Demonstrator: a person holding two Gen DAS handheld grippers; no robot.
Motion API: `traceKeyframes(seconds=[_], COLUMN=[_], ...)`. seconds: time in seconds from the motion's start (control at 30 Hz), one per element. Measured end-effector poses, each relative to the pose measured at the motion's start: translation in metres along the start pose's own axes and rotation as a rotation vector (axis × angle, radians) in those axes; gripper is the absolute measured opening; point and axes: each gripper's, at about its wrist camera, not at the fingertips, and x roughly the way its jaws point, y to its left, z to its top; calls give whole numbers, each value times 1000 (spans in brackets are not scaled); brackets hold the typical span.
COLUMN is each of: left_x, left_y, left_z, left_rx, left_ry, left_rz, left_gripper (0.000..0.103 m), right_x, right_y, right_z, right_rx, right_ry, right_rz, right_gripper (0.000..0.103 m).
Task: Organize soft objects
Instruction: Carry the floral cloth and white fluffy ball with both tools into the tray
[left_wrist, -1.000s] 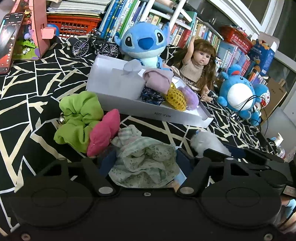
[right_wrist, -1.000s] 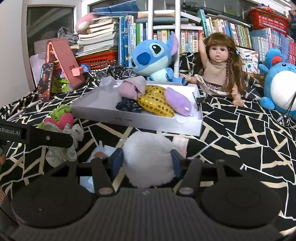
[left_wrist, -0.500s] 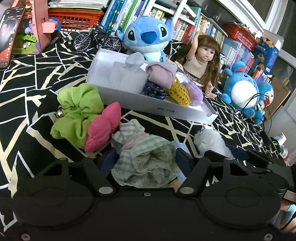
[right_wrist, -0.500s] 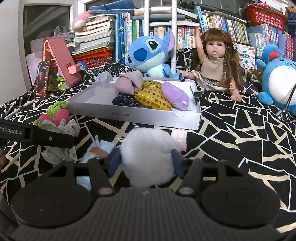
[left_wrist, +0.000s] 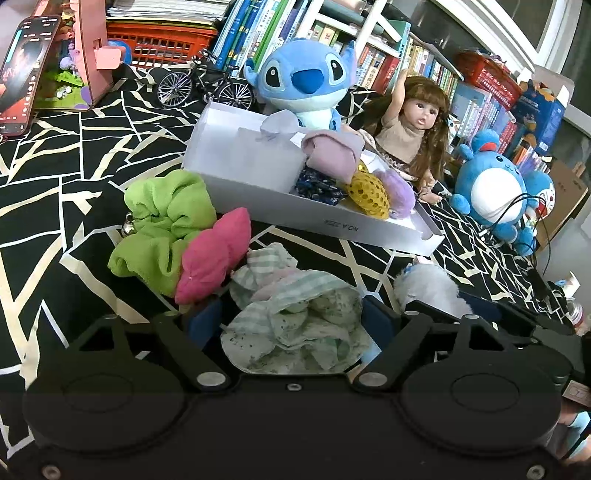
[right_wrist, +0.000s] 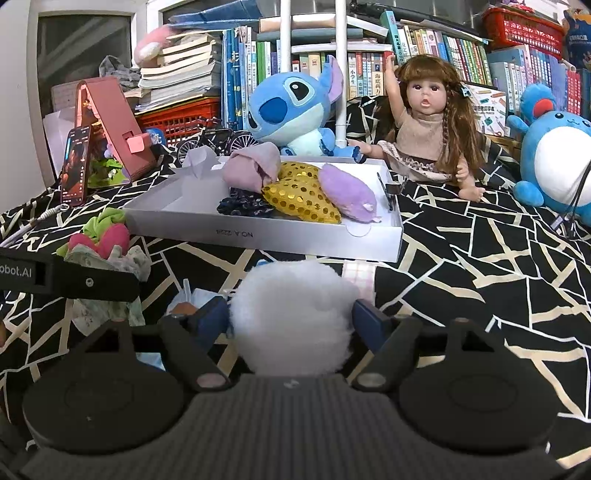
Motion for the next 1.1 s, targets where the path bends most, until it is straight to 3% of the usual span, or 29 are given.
traceKeyframes(seconds=[0.1,0.2,0.27,0.37,0.83,1.1], left_x=[0,-1,-4,-11,-33,-28], left_y=[0,-2,-4,-9,-25,-21], left_z=[0,-2,-2,-2,39,96], left_rx=[2,6,18,41,111,128], left_ry=[8,19,14,-1,-94,-148], left_rz=[-14,-27,-31,-41,-38,-1], left_gripper=[46,39,37,36,36,36], right_x=[2,3,2,-2,-19,-6], right_y=[0,0,-1,-2,3,-18], right_z=[-1,-2,-3,-2,36,82], right_rx=[4,14,20,39,8,34], right_ry=[5,19,26,20,-76,-91], right_rz=[0,7,10,23,35,3], right_gripper=[84,83,70,63,63,63])
